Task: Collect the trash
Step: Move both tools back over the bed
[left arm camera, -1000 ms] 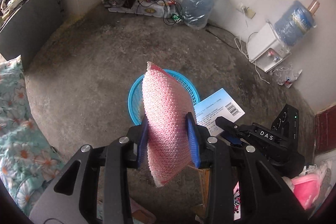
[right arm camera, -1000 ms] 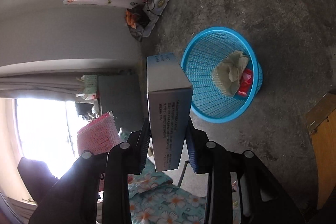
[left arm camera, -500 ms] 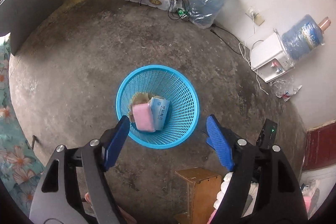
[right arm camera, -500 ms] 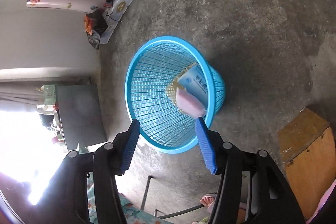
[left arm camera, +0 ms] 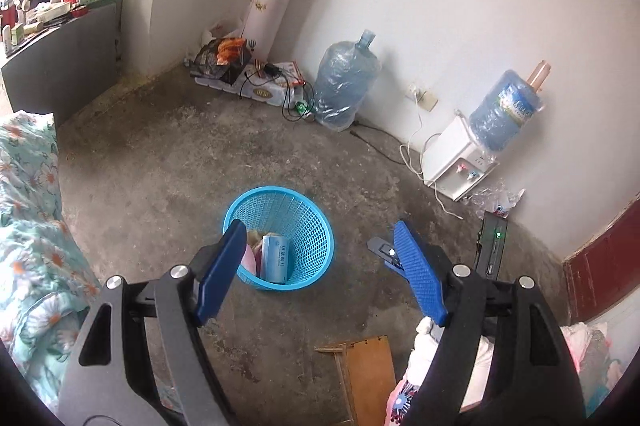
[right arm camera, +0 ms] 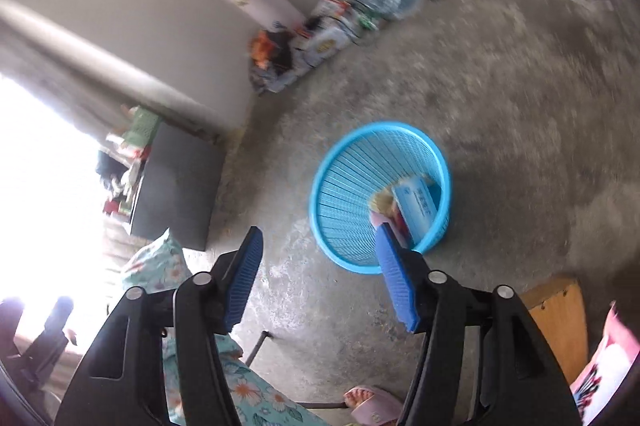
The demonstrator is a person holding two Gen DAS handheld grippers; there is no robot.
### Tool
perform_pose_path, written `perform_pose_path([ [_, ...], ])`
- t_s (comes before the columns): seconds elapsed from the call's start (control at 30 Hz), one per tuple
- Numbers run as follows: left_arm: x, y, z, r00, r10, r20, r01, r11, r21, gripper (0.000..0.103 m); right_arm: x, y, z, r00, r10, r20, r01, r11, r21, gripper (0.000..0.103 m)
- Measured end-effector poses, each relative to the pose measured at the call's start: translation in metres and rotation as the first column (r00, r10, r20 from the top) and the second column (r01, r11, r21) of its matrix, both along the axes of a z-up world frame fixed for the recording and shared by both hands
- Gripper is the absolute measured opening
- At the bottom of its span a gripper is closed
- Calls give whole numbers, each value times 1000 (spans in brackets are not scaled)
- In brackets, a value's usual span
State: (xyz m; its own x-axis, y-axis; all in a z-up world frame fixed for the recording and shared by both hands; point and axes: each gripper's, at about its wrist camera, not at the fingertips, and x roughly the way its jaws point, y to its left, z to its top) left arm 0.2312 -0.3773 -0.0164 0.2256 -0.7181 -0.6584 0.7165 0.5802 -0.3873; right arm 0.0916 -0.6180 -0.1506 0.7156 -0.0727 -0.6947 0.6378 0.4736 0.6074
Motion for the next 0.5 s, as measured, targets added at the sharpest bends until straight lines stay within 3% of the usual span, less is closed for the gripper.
perform_pose_path([
  [0.17, -23, 91, 42, 991, 122, 52, -115, 987, -116, 72, 11, 55, 66, 990, 141, 25, -133, 971, -198, 73],
  [0.27, -35, 150, 60, 978, 200, 62, -188, 968, -166, 72, 19, 97, 101, 963, 268, 24, -251, 927, -279, 73],
  [0.37, -50, 214, 73, 954, 289, 76, -269, 942, -203, 74, 24, 145, 128, 910, 414, 24, -385, 864, -323, 73],
  [0.5, -68, 301, 86, 912, 401, 89, -374, 901, -221, 75, 32, 206, 151, 809, 587, 32, -547, 772, -323, 73],
])
